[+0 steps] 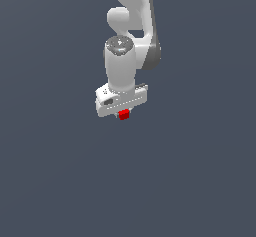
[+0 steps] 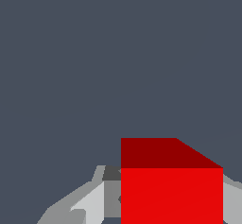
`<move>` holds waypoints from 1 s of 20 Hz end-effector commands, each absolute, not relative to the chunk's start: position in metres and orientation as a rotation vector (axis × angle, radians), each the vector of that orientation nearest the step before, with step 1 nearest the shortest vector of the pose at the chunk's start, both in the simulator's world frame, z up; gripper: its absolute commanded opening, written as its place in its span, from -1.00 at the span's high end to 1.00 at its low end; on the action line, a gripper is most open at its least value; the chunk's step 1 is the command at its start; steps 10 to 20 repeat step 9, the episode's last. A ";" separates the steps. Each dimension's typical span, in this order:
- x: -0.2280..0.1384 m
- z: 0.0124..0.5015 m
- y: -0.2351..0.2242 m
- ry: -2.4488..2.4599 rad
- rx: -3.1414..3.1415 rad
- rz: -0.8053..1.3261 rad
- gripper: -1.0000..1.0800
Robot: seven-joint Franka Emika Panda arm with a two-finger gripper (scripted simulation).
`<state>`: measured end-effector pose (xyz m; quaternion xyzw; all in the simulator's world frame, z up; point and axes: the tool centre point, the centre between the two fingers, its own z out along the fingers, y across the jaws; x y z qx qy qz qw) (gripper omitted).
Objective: Pick up the red cube and move it to a goal position.
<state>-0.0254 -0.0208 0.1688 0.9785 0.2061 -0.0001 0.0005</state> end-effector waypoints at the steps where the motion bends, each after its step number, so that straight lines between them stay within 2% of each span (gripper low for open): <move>1: -0.031 0.179 -0.017 0.647 3.073 -0.001 1.00; 20: -0.038 0.194 -0.012 0.647 3.074 0.000 1.00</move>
